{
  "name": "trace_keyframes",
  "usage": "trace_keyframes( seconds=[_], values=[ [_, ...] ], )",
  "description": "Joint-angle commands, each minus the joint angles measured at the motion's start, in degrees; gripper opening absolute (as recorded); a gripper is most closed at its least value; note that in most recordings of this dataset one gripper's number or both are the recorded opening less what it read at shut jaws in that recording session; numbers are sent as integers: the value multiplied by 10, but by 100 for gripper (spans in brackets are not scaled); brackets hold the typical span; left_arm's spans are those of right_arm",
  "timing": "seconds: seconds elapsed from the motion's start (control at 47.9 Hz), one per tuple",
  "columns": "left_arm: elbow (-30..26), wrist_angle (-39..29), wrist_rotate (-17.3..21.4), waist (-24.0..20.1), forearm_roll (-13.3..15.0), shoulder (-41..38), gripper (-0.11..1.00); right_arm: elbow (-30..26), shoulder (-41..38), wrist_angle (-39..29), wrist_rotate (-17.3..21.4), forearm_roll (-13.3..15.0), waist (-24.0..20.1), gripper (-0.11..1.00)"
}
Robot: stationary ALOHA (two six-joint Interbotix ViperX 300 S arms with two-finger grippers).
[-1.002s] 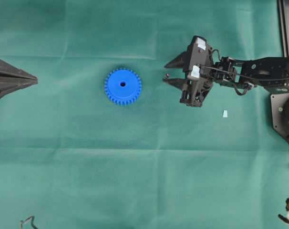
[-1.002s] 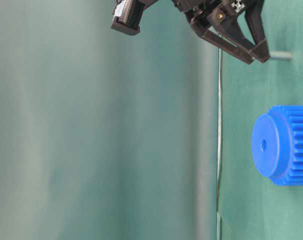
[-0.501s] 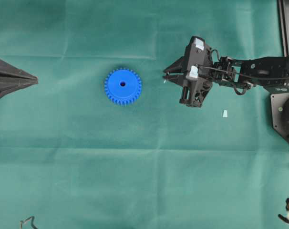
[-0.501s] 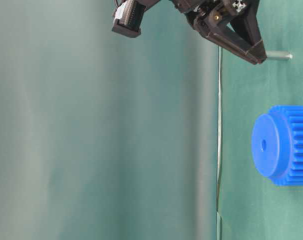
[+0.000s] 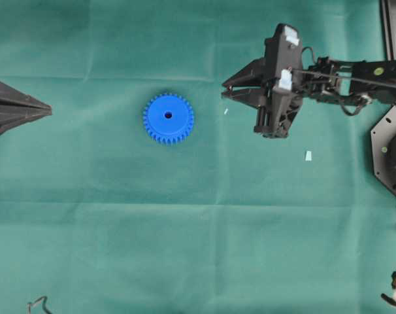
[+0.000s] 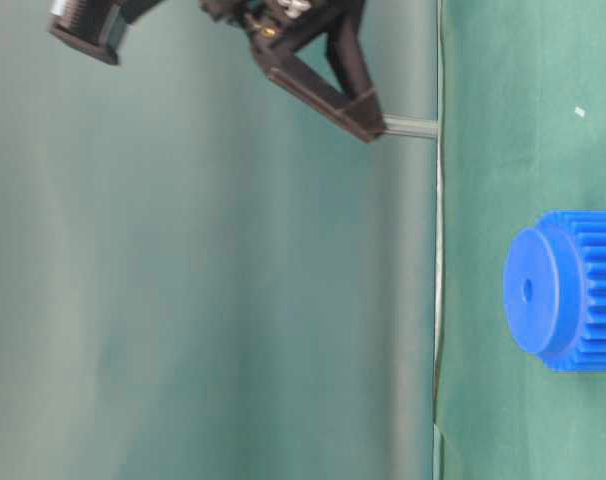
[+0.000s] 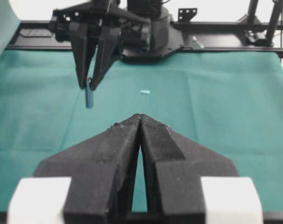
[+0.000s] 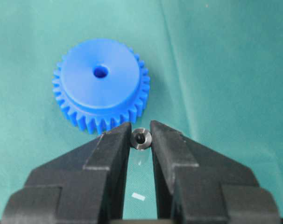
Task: Insert the shaft into the center hole of the gear.
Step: 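Lift the shaft and carry it left over the blue gear's center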
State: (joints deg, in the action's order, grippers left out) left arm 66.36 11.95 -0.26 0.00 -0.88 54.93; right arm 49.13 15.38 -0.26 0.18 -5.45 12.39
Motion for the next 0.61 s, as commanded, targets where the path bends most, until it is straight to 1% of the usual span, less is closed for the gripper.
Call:
trace_keyframes(
  seconds=[0.0,0.167,0.292,0.418,0.585],
  values=[
    [-13,4,0,1,-2,-4,0,-13,16,-9,-1,0,-1,17],
    [-14,4,-1,1,-2,-4,0,-16,14,-6,1,0,-4,17],
    [-14,4,-1,2,-2,-4,0,-32,1,1,2,0,-10,17],
    [-14,4,-1,1,-2,-4,0,-63,-31,3,2,0,-20,17],
    [-14,4,-1,1,-2,-4,0,-127,-89,1,-1,0,-35,17]
  ],
)
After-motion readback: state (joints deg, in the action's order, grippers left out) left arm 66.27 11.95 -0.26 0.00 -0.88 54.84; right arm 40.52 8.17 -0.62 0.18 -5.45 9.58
